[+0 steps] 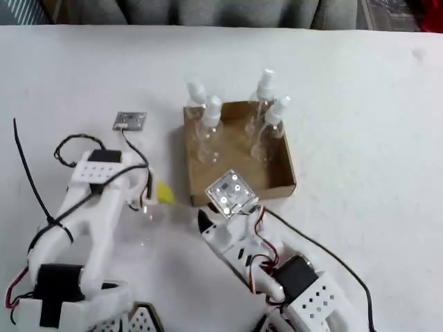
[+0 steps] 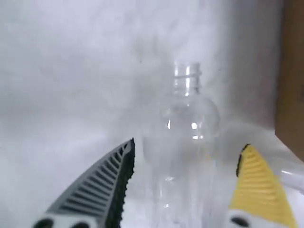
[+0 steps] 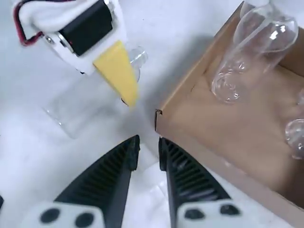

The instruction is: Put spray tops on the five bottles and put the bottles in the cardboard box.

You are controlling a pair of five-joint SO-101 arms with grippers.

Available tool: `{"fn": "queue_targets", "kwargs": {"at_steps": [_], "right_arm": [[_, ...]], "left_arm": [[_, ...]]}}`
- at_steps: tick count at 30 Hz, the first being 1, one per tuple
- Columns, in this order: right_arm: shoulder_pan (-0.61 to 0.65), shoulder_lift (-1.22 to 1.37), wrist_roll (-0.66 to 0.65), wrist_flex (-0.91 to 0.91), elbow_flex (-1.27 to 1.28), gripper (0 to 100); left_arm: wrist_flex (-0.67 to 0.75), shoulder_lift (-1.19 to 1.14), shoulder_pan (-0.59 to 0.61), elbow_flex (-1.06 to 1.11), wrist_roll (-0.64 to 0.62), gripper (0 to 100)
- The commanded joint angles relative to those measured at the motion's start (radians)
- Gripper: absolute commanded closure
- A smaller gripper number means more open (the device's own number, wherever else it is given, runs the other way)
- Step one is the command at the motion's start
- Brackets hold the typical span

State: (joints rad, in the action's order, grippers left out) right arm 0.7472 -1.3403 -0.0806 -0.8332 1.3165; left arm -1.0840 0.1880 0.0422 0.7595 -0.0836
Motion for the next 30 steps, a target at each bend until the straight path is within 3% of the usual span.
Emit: {"fn": "queue_targets", "kwargs": {"at_steps": [1, 10, 12, 16, 19, 25, 30], "right_arm": [[-0.004, -0.007, -0.011, -0.005, -0.055, 96.7], [-0.004, -0.007, -0.011, -0.005, -0.055, 96.7], [-0.004, -0.007, -0.011, -0.005, -0.055, 96.7], [-0.004, -0.007, -0.012, -0.01, -0.055, 96.7], [0.005, -0.007, -0.04, -0.054, -0.063, 96.7], [0.117, -0.005, -0.147, -0.193, -0.106, 96.7], [0.2, 0.024, -0.23, -0.257, -0.109, 96.5]], "left_arm": [[0.025, -0.088, -0.016, -0.064, 0.009, 68], [0.026, -0.237, -0.001, -0.173, 0.002, 70], [0.028, -0.237, -0.007, -0.175, 0.002, 75], [0.044, -0.237, -0.007, -0.183, 0.009, 98], [0.049, -0.237, -0.002, -0.183, 0.009, 94], [0.055, -0.226, 0.007, -0.187, 0.009, 98], [0.057, -0.136, 0.093, -0.186, 0.0, 98]]}}
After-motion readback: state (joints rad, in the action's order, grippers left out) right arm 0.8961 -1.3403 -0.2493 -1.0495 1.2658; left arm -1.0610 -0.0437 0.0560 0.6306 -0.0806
